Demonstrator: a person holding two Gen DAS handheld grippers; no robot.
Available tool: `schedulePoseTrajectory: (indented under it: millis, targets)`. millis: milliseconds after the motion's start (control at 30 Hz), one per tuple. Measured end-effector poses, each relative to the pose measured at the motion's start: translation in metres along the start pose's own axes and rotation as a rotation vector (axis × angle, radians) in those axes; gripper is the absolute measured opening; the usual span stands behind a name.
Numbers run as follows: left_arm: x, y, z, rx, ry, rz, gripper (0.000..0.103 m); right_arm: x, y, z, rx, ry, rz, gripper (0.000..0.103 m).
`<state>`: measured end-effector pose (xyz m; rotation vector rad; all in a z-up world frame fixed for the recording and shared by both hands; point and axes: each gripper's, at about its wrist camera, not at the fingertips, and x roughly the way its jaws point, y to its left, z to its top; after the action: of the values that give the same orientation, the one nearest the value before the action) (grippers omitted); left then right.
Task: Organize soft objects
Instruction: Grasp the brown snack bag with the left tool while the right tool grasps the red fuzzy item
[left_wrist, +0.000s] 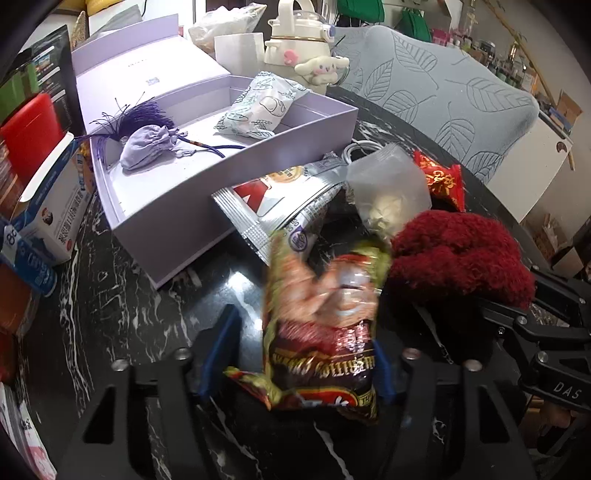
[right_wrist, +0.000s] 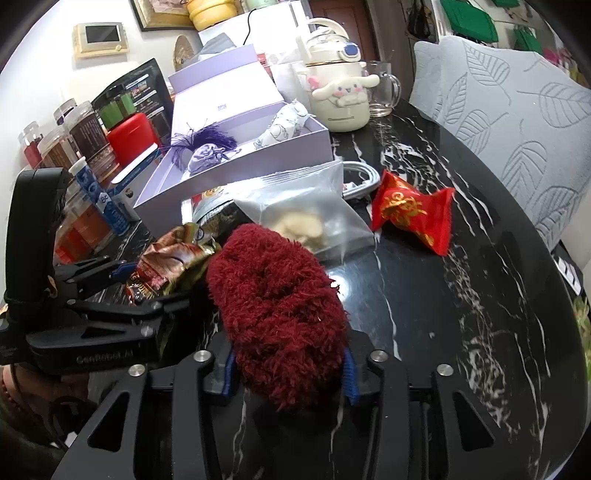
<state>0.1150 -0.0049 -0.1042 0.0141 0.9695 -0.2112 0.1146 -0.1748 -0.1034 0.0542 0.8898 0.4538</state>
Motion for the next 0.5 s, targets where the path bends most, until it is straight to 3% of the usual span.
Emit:
schedulePoseTrajectory:
  millis: [33, 500]
  targets:
    - [-0.001, -0.001, -0.001, -0.001, 0.001, 0.002, 0.05, -0.002, -0.001, -0.002, 0.005, -0.001, 0.001, 0.039]
    - [-0.028, -0.014, -0.03, 0.016, 0.01, -0.027, 0.049, -0.034, -0.009, -0.033, 0.041, -0.011, -0.046, 0.04]
